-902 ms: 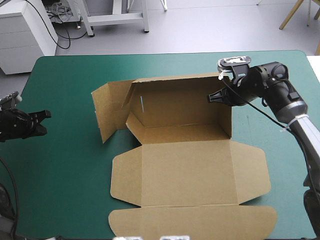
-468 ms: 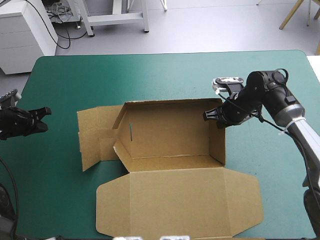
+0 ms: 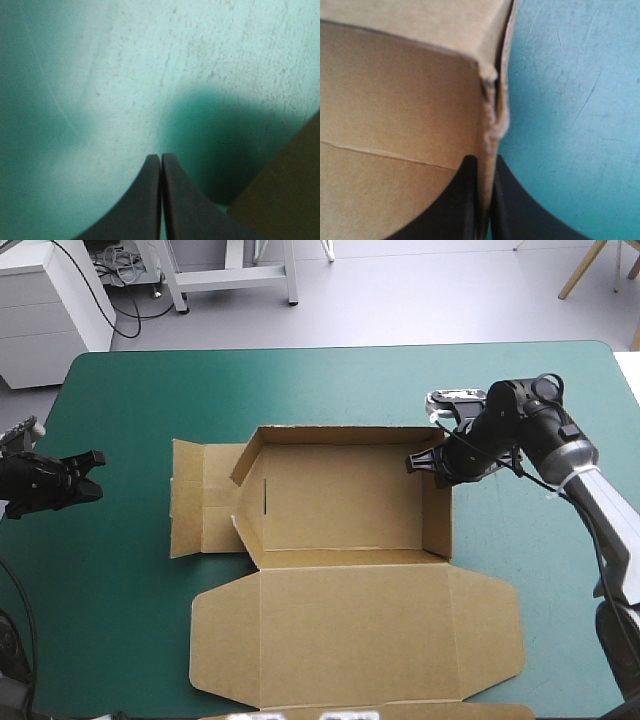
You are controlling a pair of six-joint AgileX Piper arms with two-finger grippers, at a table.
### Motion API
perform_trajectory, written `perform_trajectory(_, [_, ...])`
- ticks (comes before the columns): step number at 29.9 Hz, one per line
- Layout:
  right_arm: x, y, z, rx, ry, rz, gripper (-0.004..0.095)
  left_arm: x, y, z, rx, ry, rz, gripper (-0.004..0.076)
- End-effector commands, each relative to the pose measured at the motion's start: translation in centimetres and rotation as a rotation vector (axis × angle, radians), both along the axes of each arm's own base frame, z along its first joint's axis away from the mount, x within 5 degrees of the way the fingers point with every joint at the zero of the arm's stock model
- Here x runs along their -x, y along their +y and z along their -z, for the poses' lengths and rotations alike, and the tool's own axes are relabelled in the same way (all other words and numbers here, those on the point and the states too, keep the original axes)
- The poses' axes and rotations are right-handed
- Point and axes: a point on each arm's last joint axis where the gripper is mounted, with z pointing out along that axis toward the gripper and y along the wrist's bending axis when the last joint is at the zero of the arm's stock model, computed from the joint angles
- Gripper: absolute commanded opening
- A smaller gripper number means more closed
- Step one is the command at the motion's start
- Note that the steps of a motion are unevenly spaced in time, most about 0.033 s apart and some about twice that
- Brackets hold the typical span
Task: Fold the box
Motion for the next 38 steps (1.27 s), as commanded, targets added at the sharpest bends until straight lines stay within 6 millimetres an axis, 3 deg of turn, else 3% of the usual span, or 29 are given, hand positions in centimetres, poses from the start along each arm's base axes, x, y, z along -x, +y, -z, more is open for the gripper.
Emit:
perform_trajectory(1, [-1.0,-0.3,-0.6,0.045,-0.044,-0.007,-0.0019,0.4,-0.5,-2.3,0.011,-0.091,-0.013,-0.001])
perform_trajectory(8, [-4.0,0.0,-0.8,0.077,-0.093,-0.007,-0.0019,0.4,-0.5,-2.3,0.011,-0.091,-0.013,-0.001])
perform_trajectory(15, [-5.3,0.2,-0.5,0.092,-0.093,-0.008,0.0016,0.4,-0.5,-2.3,0.01,-0.092,-0.017,-0.001])
perform_trajectory(18, [-5.4,0.3,-0.5,0.091,-0.098,-0.007,0.0133,0.4,-0.5,-2.3,0.009,-0.094,-0.018,-0.001])
perform_trajectory(24, [-5.5,0.3,-1.6,0.077,-0.115,-0.008,0.0593,0.6,-0.6,-2.5,0.007,-0.093,-0.013,-0.001])
perform_trajectory(25, [-5.5,0.4,-2.1,0.068,-0.131,0.0,0.0683,0.6,-0.6,-2.6,0.004,-0.095,-0.014,-0.001])
perform_trajectory(28, [-5.2,0.3,-4.1,0.043,-0.186,0.016,0.08,0.6,-0.6,-2.7,-0.002,-0.1,-0.016,-0.001])
perform_trajectory(32, [-3.5,-0.1,-7.3,0.024,-0.272,0.029,0.0801,0.6,-0.5,-2.7,-0.004,-0.103,-0.018,-0.001])
perform_trajectory(38, [0.9,-1.3,-12.3,-0.014,-0.404,0.057,0.08,0.5,-0.5,-2.7,-0.009,-0.11,-0.023,-0.001])
